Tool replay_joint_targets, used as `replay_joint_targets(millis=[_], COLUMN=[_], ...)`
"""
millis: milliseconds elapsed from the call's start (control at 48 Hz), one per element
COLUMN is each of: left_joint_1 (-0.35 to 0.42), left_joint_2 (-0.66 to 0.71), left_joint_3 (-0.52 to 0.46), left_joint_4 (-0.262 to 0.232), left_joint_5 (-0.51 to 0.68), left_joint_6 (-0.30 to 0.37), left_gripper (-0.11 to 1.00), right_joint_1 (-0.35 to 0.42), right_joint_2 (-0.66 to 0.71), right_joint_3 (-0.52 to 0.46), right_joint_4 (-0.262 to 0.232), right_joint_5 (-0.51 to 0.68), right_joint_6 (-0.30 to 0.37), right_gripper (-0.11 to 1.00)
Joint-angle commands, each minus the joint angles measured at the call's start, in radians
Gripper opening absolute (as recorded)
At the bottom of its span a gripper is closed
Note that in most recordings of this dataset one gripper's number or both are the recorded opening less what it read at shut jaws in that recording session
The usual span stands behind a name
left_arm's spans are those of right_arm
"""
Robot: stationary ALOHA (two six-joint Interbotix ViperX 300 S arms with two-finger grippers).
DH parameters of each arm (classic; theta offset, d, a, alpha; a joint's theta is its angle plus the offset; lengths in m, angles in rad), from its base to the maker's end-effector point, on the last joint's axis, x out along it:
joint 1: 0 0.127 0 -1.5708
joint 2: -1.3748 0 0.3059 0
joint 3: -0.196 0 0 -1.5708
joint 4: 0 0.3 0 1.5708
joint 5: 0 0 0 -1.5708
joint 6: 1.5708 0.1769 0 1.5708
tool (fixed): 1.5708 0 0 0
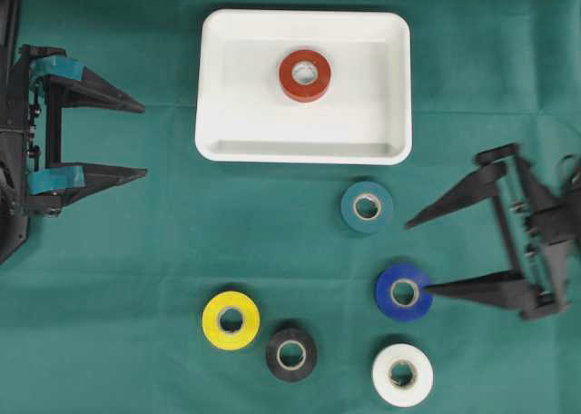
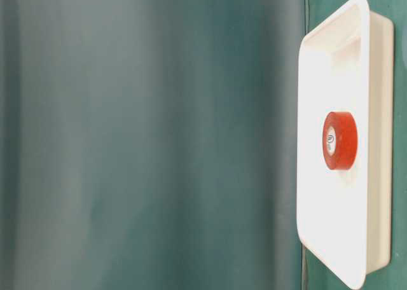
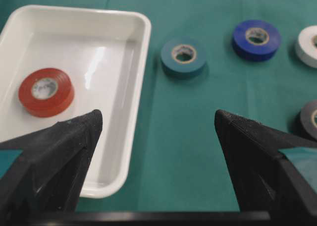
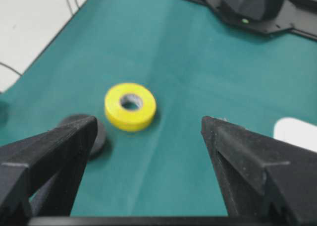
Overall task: Pick up the tape from a random location and place it into the white case.
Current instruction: 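Move the open right gripper toward the black tape roll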
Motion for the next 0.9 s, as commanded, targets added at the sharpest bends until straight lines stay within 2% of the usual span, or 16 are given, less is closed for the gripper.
replay_joint_targets(millis=[0,271,521,709,875], left_joint_1=[-0.003,-0.003,-0.003,-0.014,-0.029], left_joint_2=[0.003,0.002,0.003,0.003,0.002], left_joint_3=[-0.012,-0.012,-0.012,-0.012,-0.012], left_joint_4=[-0.002,-0.002,-0.003,-0.003,-0.003], left_joint_5=[-0.009,-0.009,-0.009,-0.009,-0.009], left_joint_6=[-0.002,-0.002,-0.002,-0.002,-0.023], left_gripper=[0.95,0.95,0.95,0.95,0.95], right_joint_1=[0.017,0.060,0.089,0.095,0.095], right_joint_2=[0.072,0.291,0.414,0.472,0.489], right_joint_3=[-0.084,-0.273,-0.407,-0.477,-0.497], right_joint_4=[0.003,0.003,0.003,0.003,0.003], right_joint_5=[-0.020,-0.017,-0.003,0.031,0.058], right_joint_6=[0.002,0.000,0.000,0.000,0.002], right_gripper=[0.90,0.90,0.90,0.90,0.90])
